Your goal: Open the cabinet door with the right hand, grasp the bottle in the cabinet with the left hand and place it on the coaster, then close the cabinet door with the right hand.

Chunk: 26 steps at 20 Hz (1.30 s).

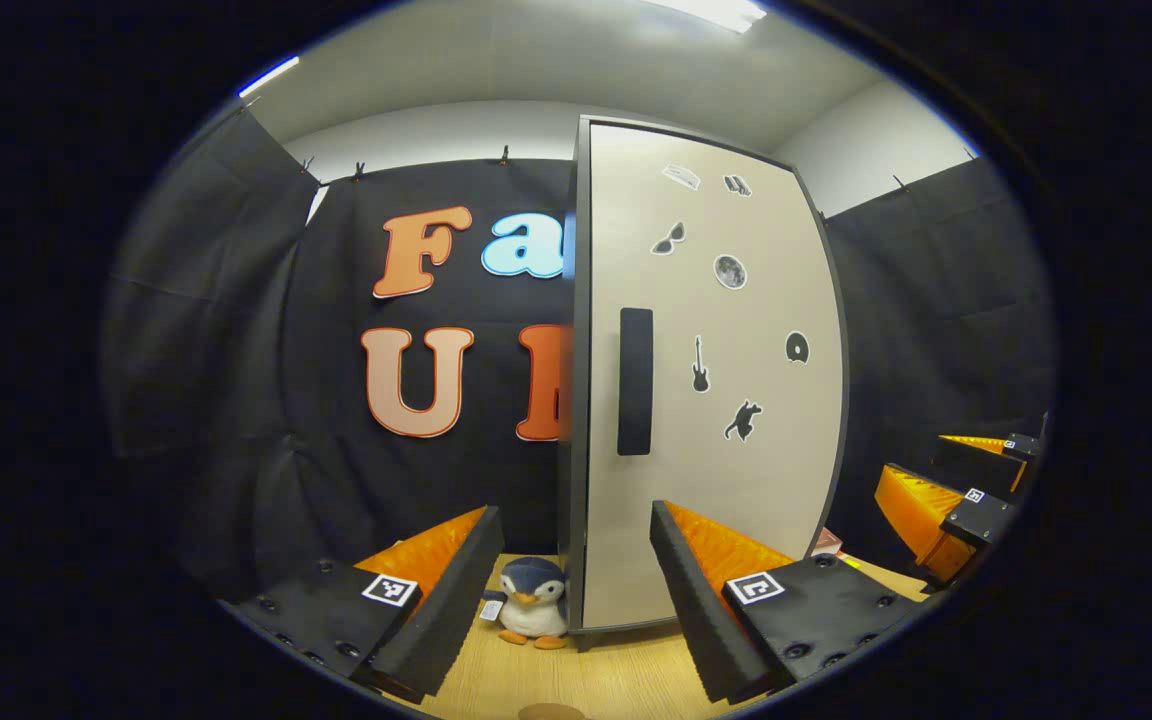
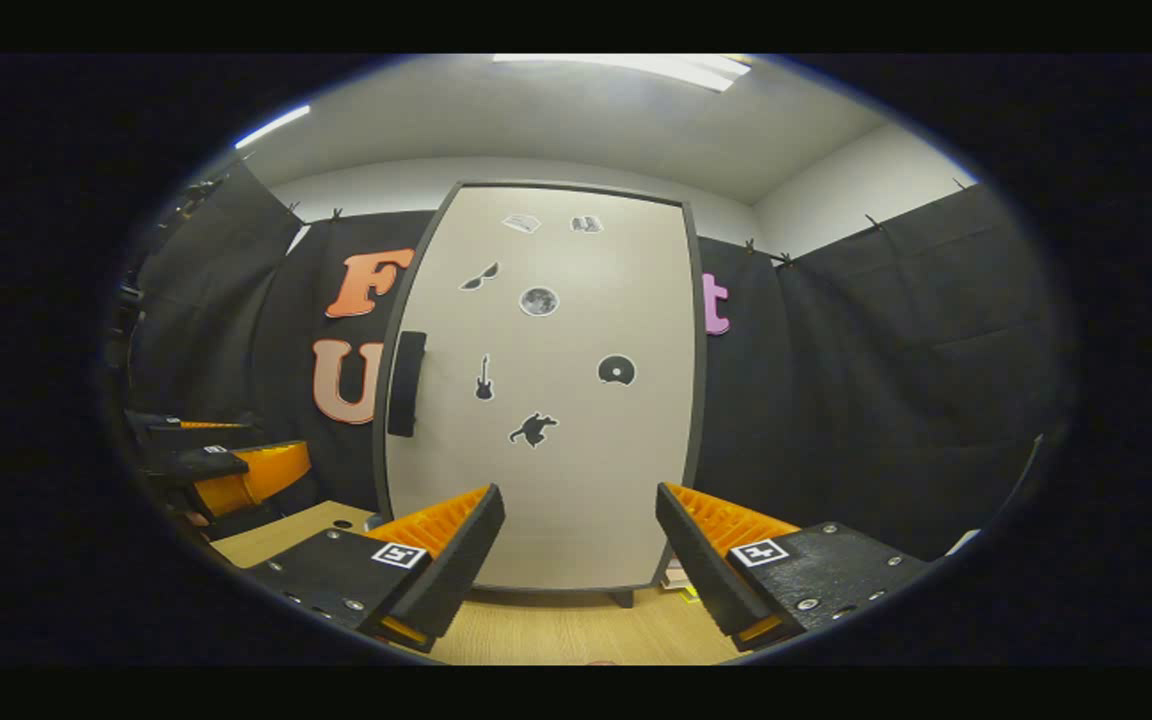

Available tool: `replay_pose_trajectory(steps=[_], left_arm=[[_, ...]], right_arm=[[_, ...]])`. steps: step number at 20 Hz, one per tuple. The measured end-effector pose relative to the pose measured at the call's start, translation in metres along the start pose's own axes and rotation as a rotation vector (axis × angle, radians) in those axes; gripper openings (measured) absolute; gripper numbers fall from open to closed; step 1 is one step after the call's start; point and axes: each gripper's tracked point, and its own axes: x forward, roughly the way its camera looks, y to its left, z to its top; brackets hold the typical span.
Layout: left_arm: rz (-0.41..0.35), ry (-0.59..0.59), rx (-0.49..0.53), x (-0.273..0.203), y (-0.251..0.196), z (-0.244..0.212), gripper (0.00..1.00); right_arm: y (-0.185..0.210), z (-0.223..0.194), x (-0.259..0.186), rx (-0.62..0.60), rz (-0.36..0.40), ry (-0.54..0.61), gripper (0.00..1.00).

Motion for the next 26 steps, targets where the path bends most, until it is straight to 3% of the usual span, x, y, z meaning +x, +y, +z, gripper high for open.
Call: replay_pose_trajectory(steps=[12, 20, 26], left_arm=[[0.023, 0.000, -0.002, 0.012, 0.008, -0.002, 0.96], [0.037, -0.010, 0.025, 0.011, 0.012, 0.003, 0.99], [0.072, -0.017, 0.027, 0.013, 0.035, 0.004, 0.99]], right_arm=[[0.016, -0.008, 0.017, -0.059, 0.029, -0.005, 0.95], [0.054, 0.001, 0.036, -0.090, 0.129, -0.042, 0.95], [0.109, 0.016, 0.058, -0.104, 0.223, -0.059, 0.95]])
